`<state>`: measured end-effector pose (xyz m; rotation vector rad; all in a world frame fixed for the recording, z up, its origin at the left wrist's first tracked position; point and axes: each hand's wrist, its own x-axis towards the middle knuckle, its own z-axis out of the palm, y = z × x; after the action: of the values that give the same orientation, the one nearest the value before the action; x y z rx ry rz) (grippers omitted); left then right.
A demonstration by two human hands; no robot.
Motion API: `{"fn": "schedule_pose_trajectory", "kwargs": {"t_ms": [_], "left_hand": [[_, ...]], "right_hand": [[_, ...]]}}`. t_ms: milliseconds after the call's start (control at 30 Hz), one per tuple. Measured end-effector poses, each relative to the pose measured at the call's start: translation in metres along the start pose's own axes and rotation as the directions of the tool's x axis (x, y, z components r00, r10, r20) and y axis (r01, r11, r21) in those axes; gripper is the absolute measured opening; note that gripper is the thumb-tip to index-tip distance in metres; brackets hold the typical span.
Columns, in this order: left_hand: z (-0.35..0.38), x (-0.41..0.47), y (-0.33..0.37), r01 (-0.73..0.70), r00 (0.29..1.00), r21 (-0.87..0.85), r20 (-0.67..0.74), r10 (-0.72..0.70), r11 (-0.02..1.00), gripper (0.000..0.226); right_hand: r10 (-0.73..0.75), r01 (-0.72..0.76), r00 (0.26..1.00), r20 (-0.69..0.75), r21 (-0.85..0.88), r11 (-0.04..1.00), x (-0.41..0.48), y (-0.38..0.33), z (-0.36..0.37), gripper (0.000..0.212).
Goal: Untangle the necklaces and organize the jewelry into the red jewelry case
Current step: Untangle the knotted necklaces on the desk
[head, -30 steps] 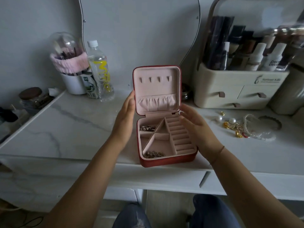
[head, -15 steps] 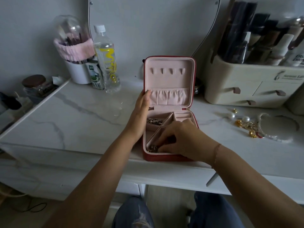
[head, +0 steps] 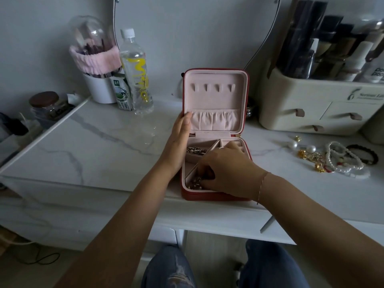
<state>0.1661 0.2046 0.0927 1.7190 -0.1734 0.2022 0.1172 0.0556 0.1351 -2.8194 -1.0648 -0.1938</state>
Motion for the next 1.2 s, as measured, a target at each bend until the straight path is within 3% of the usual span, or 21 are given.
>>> {"fn": "schedule_pose_trajectory", "kwargs": {"t_ms": [133, 300, 333, 400, 467, 567, 633, 767, 933, 1200], "left_hand": [[-0.001, -0.001, -0.001, -0.016, 1.0, 0.058, 0.0, 0.016, 0.998, 0.048], [-0.005, 0.0, -0.004, 0.008, 1.0, -0.041, -0.006, -0.008, 0.999, 0.044], [-0.006, 0.0, -0.003, 0.021, 1.0, -0.054, -0.01, -0.021, 0.998, 0.05], [-0.007, 0.0, -0.002, 0.044, 0.999, -0.072, -0.012, -0.045, 0.996, 0.06], [-0.008, 0.002, -0.005, 0.047, 0.999, -0.066, -0.006, -0.047, 0.997, 0.063], [-0.015, 0.005, -0.009, 0.06, 0.998, -0.07, -0.012, -0.061, 0.996, 0.066], [-0.028, 0.008, -0.009, 0.064, 0.997, -0.059, -0.037, -0.066, 0.996, 0.066], [-0.067, 0.017, -0.01, 0.085, 0.995, -0.014, -0.057, -0.086, 0.996, 0.07], [-0.125, 0.036, -0.019, 0.103, 0.994, 0.153, -0.039, -0.098, 0.983, 0.077], [-0.147, 0.046, -0.023, 0.098, 0.994, 0.208, 0.032, -0.107, 0.973, 0.082]], "right_hand": [[0.01, -0.002, 0.996, -0.089, 0.089, 0.996, -0.001, 0.001, 0.006, 0.014], [0.171, -0.071, 0.975, -0.143, 0.531, 0.845, -0.01, 0.018, 0.002, 0.004], [0.236, -0.096, 0.963, -0.134, 0.647, 0.757, -0.012, 0.021, -0.001, 0.001], [0.347, -0.092, 0.936, -0.068, 0.9, 0.427, -0.015, 0.023, -0.007, 0.003], [0.412, -0.05, 0.911, -0.014, 0.988, 0.145, -0.014, 0.029, -0.01, 0.009], [0.432, 0.047, 0.902, 0.004, 0.993, -0.108, -0.009, 0.039, -0.017, 0.013], [0.433, 0.116, 0.901, -0.02, 0.974, -0.195, -0.006, 0.043, -0.023, 0.014], [0.471, 0.159, 0.881, -0.048, 0.967, -0.2, -0.001, 0.051, -0.029, 0.015], [0.463, 0.099, 0.886, -0.008, 0.98, -0.172, 0.009, 0.054, -0.018, 0.01], [0.467, -0.093, 0.88, 0.081, 0.996, 0.003, 0.01, 0.062, 0.001, 0.019]]}}
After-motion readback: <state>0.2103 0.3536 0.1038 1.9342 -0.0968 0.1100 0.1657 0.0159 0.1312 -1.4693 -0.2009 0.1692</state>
